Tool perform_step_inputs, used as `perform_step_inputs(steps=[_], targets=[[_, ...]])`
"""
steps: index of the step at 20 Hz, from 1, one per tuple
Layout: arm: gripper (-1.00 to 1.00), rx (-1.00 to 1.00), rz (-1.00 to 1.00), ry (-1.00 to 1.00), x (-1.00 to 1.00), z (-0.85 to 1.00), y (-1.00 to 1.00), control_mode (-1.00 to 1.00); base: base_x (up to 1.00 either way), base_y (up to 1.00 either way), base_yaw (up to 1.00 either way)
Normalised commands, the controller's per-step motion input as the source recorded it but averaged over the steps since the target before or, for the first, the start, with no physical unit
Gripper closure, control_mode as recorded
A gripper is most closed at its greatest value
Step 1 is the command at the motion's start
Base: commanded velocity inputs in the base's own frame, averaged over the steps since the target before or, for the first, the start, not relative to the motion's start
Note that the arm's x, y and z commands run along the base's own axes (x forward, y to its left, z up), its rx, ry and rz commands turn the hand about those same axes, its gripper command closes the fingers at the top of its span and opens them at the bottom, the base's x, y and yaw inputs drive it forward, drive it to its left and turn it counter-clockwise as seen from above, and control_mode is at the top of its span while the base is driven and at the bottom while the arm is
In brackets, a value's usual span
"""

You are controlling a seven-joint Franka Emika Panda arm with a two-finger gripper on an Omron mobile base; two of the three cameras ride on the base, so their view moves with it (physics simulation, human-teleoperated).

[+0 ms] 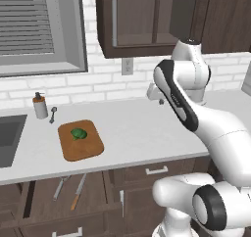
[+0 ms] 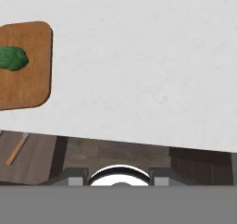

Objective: Place the appropriate cutting tool for cutting the broccoli skin on the cutting board.

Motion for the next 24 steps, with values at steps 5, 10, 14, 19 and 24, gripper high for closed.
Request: perform_step_inputs(steps=[5, 10, 14, 19, 24], targets=[[-1.00, 0.00, 0.00, -0.04, -0.69, -0.08, 0.18, -1.00, 0.00, 0.00, 0.00], [-1.00, 0.05, -0.09, 0.00, -0.77, -0.28, 0.96, -1.00, 0.00, 0.00, 0.00], [-1.00, 0.06, -0.06, 0.02, -0.43, -0.41, 0.99, -1.00, 0.00, 0.00, 0.00], [-1.00, 0.07, -0.05, 0.00, -0.11, -0.66, 0.95, -1.00, 0.00, 0.00, 0.00], [-1.00, 0.15, -0.05, 0.05, -0.02, -0.69, 0.55, -1.00, 0.00, 0.00, 0.00]])
